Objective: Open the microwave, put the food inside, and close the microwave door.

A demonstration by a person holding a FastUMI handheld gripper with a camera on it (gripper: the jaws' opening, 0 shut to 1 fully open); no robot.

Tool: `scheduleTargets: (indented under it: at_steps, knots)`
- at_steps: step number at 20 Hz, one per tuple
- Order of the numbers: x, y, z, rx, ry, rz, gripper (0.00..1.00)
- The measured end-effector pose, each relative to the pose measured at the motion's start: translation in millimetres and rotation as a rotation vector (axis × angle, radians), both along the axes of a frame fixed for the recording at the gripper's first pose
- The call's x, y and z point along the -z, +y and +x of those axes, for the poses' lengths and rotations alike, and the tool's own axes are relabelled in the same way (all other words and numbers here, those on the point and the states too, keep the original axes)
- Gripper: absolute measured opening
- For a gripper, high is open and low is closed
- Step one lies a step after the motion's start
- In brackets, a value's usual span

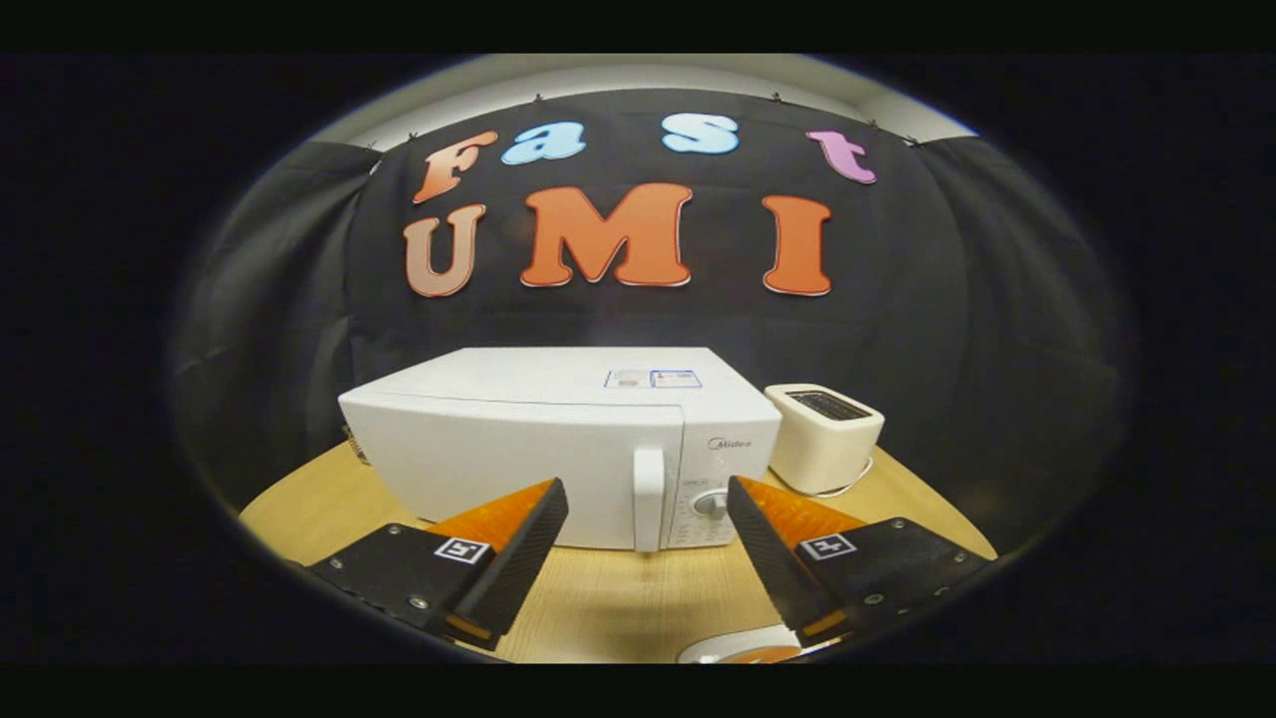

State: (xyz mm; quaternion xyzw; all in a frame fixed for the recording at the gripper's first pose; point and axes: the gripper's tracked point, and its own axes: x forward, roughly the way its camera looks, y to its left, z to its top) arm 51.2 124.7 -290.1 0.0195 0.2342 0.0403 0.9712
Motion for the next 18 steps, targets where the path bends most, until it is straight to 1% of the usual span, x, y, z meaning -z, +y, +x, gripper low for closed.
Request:
scheduleTargets:
  at_steps: [1, 3, 6, 7, 10, 11, 13, 14, 15, 16, 18]
  knots:
    - [7, 2, 6, -0.006, 0.004, 0.012, 0.96]
    - [22, 7, 15, -0.01, 0.017, 0.028, 0.9]
    - [44, 6, 28, -0.012, 0.038, 0.018, 0.83]
    - [47, 8, 32, -0.016, 0.039, 0.022, 0.81]
    - [57, 15, 43, -0.034, 0.034, 0.04, 0.7]
    - [59, 16, 46, -0.037, 0.032, 0.038, 0.68]
    - [60, 10, 49, -0.016, 0.023, 0.016, 0.57]
    - [62, 7, 50, -0.007, 0.024, 0.016, 0.47]
    - [64, 4, 53, 0.004, 0.017, 0.012, 0.42]
    - [64, 4, 53, 0.004, 0.024, 0.015, 0.33]
    - [63, 6, 52, 0.003, 0.038, 0.009, 0.25]
